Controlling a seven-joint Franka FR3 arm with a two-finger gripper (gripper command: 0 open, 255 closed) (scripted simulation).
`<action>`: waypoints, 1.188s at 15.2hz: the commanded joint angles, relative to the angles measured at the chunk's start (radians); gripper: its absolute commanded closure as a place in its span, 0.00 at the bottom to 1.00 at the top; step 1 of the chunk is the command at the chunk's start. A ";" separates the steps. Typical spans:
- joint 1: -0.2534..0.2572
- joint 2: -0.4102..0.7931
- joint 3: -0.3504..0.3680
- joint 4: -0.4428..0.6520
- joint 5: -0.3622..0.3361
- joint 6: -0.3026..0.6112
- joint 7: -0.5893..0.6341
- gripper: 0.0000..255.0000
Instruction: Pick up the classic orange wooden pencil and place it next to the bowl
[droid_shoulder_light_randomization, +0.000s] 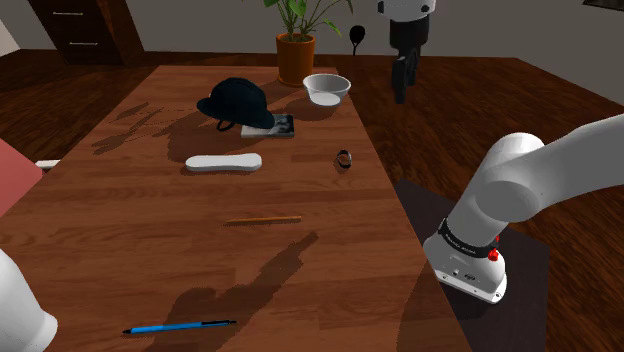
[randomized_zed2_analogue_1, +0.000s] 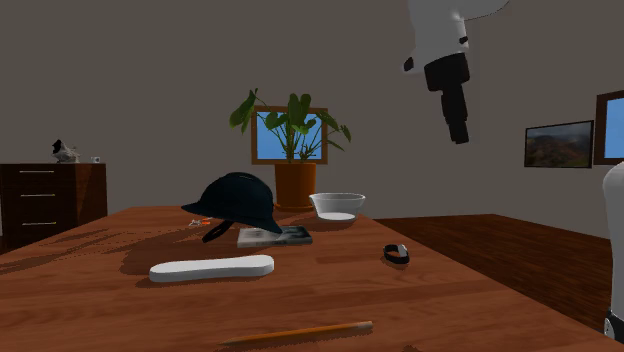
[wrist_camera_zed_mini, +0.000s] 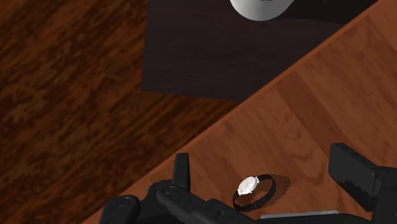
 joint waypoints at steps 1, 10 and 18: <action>0.000 0.000 0.000 0.000 0.000 0.000 0.000 0.00; 0.103 0.113 0.135 -0.067 0.070 0.240 0.057 0.00; 0.177 0.271 0.265 -0.066 0.086 0.448 0.116 0.00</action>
